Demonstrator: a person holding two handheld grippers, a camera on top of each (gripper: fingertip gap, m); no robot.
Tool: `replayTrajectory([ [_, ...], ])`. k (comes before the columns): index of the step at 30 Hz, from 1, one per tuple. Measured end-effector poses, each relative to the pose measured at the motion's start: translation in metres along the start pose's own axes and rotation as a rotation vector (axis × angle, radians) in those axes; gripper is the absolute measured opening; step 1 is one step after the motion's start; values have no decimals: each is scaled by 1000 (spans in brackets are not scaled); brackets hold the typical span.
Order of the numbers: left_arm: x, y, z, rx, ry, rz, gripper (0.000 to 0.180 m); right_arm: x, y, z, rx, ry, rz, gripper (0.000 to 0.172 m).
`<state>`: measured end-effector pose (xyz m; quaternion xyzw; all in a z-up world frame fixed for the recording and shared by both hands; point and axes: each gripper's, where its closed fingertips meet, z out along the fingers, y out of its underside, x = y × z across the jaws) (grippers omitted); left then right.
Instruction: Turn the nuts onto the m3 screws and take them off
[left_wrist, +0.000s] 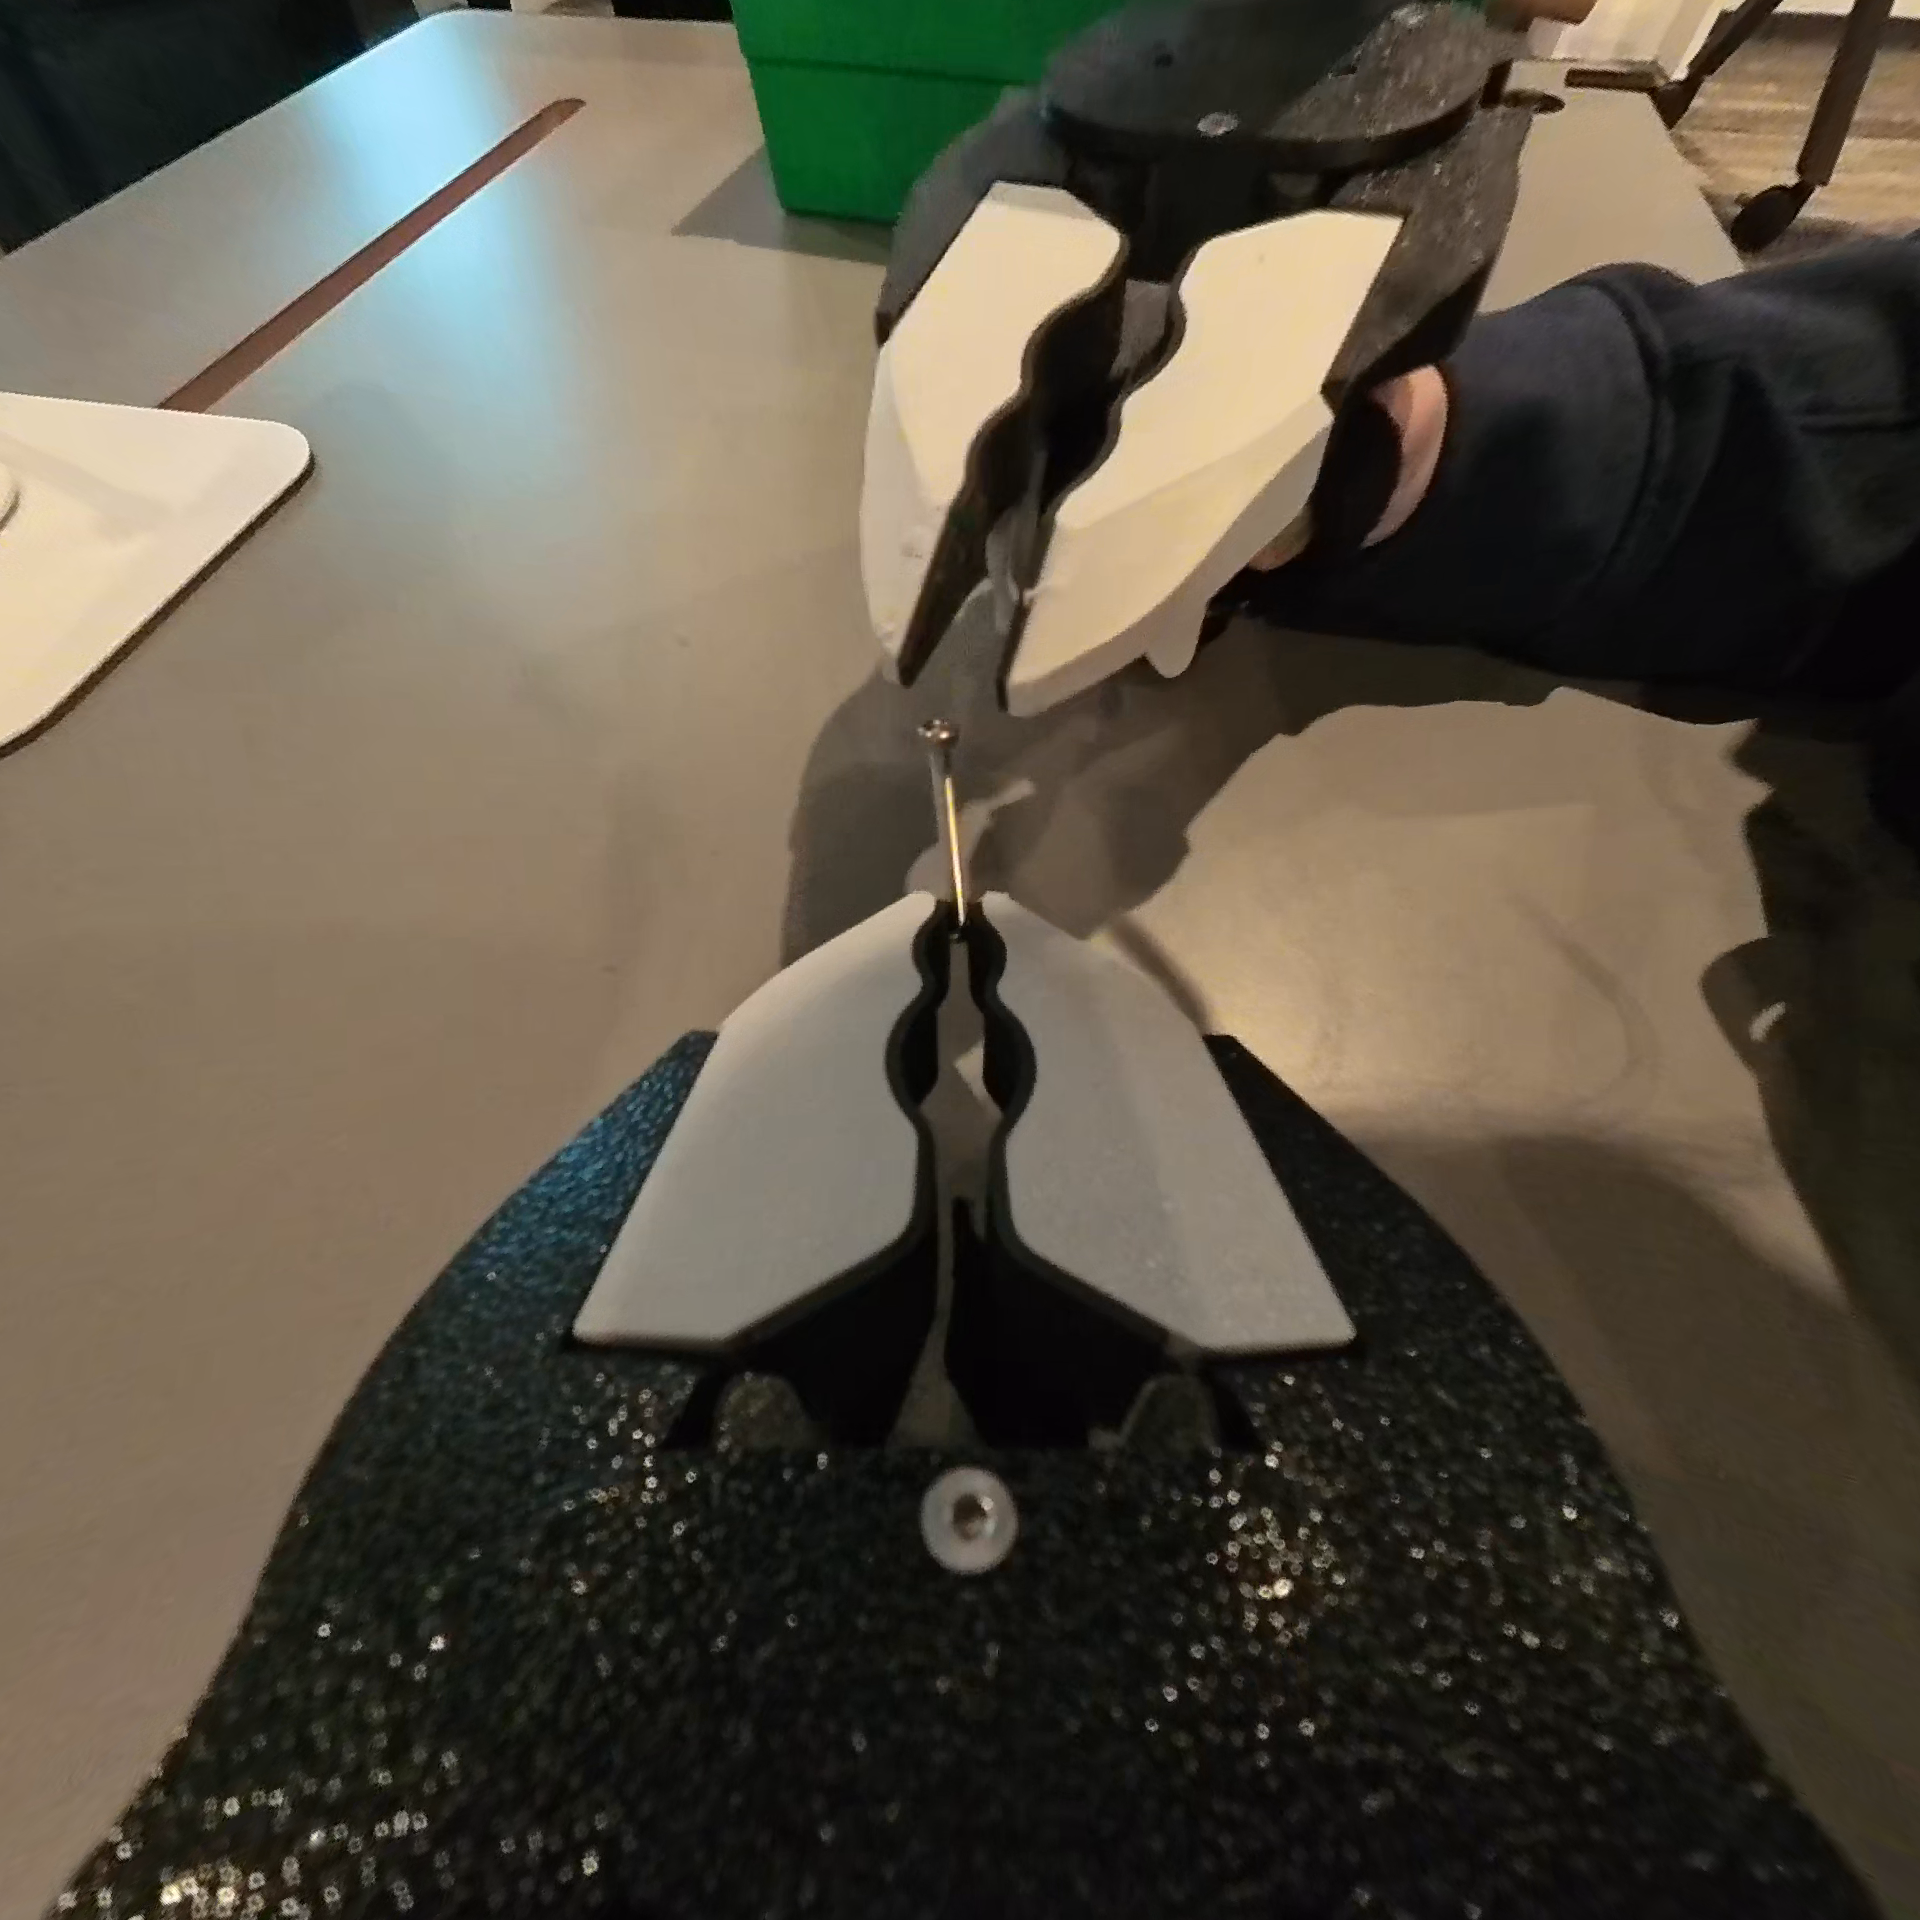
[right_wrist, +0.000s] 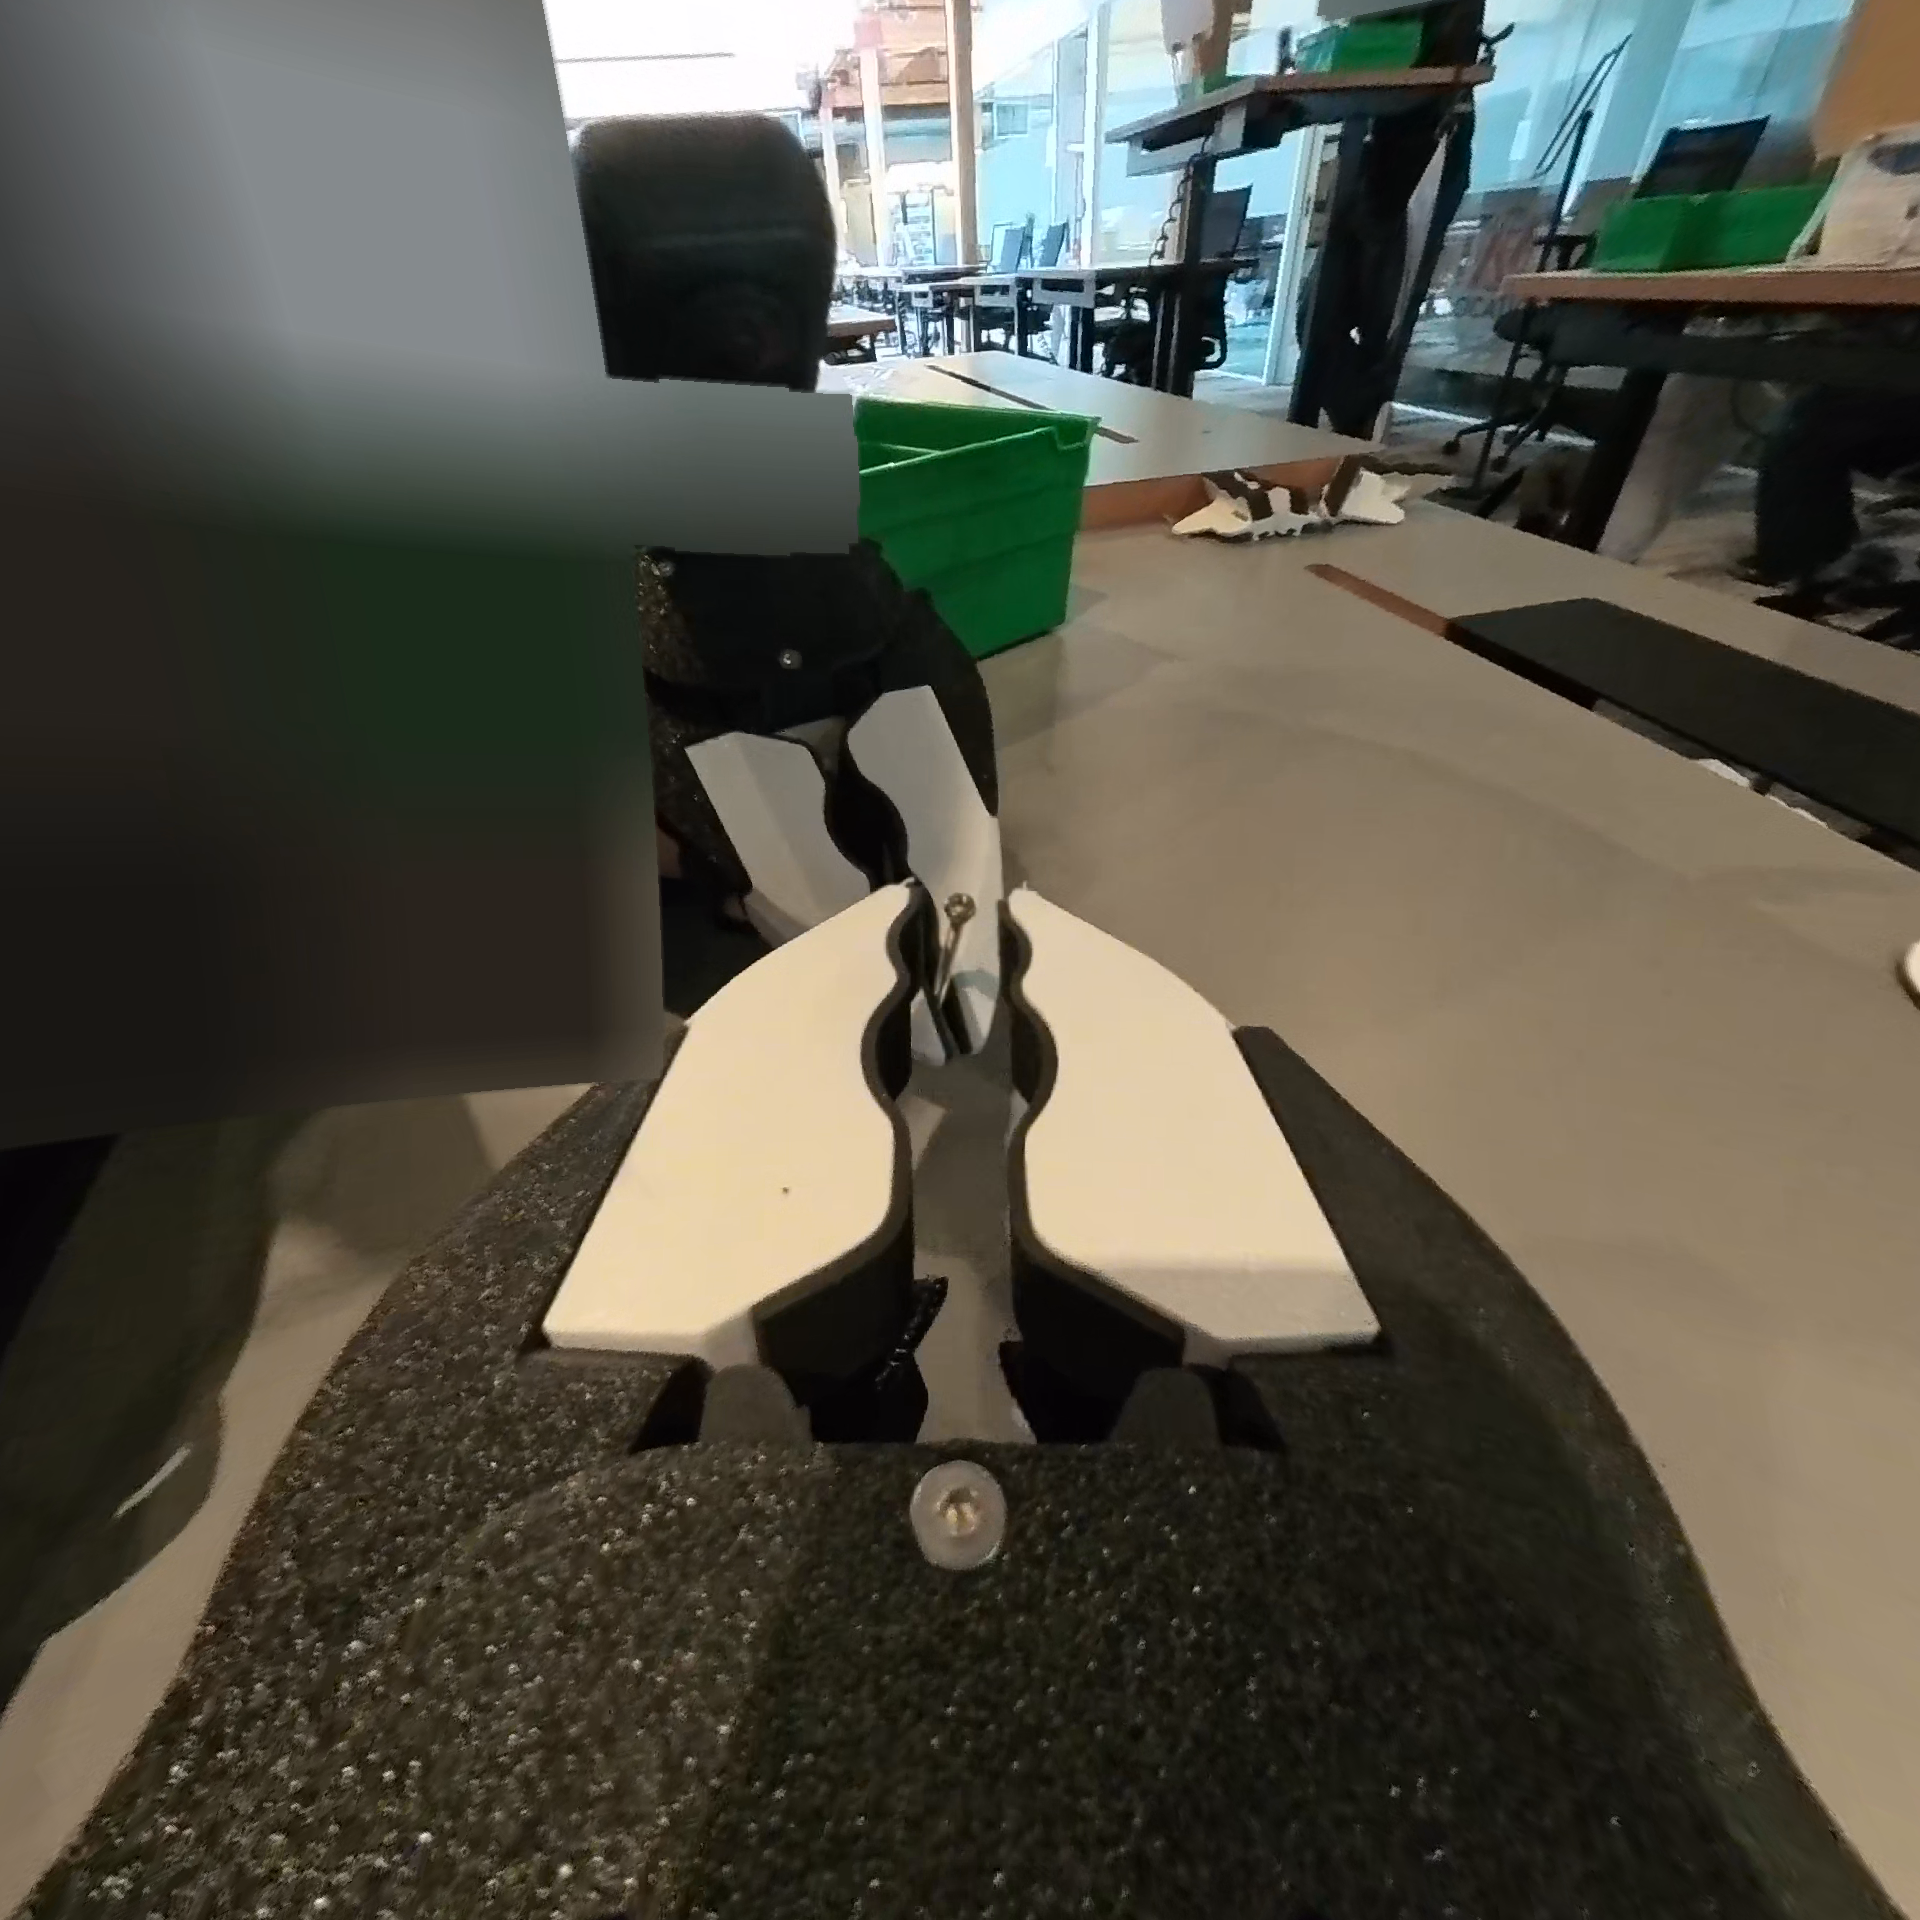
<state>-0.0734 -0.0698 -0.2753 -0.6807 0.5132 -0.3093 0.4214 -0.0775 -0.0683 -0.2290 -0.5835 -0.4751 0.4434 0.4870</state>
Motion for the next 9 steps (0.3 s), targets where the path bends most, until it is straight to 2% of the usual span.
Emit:
replayTrajectory([
  [4, -1, -1, 0, 5, -6, -7, 2, -5, 2, 2, -19, -35, 2, 12],
  [6, -1, -1, 0, 8, -2, -17, 3, -10, 3, -2, -21, -69, 21, 5],
  [9, -1, -1, 0, 8, 4, -18, 3, -3, 0, -2, 5, -32, 31, 9],
])
